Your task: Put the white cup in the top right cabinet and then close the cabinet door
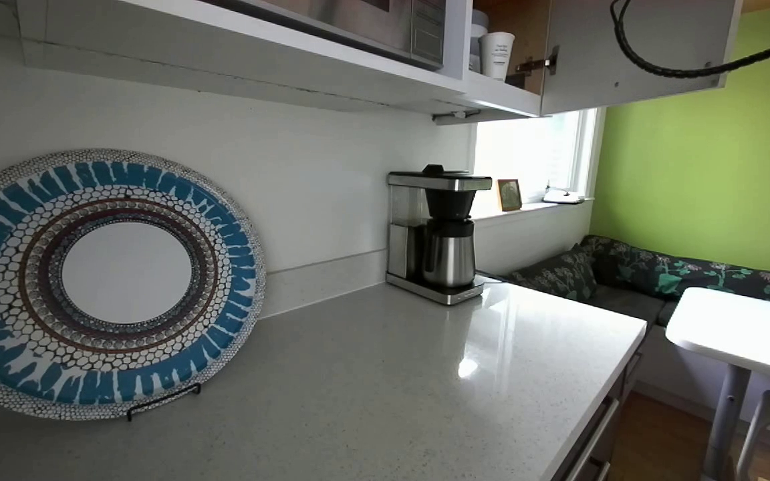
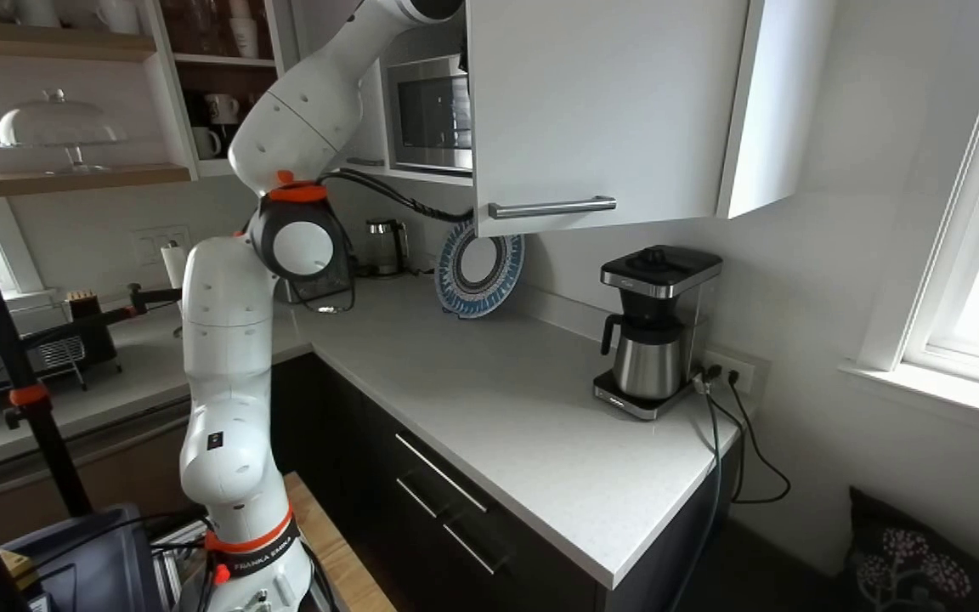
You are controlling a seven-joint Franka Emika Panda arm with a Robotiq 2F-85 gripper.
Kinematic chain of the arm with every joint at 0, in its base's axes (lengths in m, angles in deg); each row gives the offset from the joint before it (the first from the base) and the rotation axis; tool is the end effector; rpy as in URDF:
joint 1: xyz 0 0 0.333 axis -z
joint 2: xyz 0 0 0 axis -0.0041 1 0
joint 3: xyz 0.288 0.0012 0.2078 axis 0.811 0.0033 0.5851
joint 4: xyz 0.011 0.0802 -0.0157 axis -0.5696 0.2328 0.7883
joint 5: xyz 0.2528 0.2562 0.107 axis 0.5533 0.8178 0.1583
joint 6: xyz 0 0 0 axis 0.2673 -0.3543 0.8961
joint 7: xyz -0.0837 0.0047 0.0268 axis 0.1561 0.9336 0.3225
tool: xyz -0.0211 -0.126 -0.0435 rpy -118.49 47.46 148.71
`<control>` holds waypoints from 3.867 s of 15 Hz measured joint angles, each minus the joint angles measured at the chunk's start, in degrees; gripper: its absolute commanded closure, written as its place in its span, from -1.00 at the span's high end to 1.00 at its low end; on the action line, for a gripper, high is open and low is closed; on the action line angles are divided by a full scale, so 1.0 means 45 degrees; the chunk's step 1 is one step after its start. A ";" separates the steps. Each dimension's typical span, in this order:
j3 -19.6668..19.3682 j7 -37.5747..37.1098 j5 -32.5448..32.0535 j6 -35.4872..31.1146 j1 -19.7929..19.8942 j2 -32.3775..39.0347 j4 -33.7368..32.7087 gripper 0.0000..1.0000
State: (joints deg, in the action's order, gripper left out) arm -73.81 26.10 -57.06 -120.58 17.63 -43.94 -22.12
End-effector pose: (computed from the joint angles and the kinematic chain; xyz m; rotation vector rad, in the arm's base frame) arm 0.4901 -0.1241 0.9648 -2.2925 1.2461 -1.1393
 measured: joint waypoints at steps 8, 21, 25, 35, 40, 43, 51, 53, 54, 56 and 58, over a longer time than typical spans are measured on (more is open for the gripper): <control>0.0119 0.2062 -0.0645 0.0149 -0.0318 -0.1013 0.1141 1.00; 0.0323 0.2130 -0.2180 0.0154 -0.0773 -0.4514 0.6332 1.00; 0.0089 0.2497 -0.2116 0.0163 -0.0756 -0.5425 0.7935 1.00; -0.0743 0.3422 -0.1915 0.0772 -0.0707 -0.7177 1.0125 1.00; -0.0915 0.3658 -0.1697 0.0761 -0.0716 -0.7659 1.0587 1.00; -0.0940 0.3880 -0.1711 0.0787 -0.0805 -0.7630 1.0482 1.00; -0.1828 0.7374 -0.1783 0.3495 -0.1217 -0.7954 0.8845 1.00; -0.2058 0.7994 -0.1783 0.4218 -0.1238 -0.8022 0.8505 1.00; -0.2149 0.8191 -0.1783 0.4600 -0.1251 -0.8038 0.8338 1.00; -0.2312 0.8609 -0.1798 0.5446 -0.1275 -0.8052 0.7975 1.00; -0.2456 0.9301 -0.2060 0.5962 -0.1282 -0.8058 0.7620 1.00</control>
State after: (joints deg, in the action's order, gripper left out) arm -84.87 67.96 -66.33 -93.76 11.87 -80.20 12.18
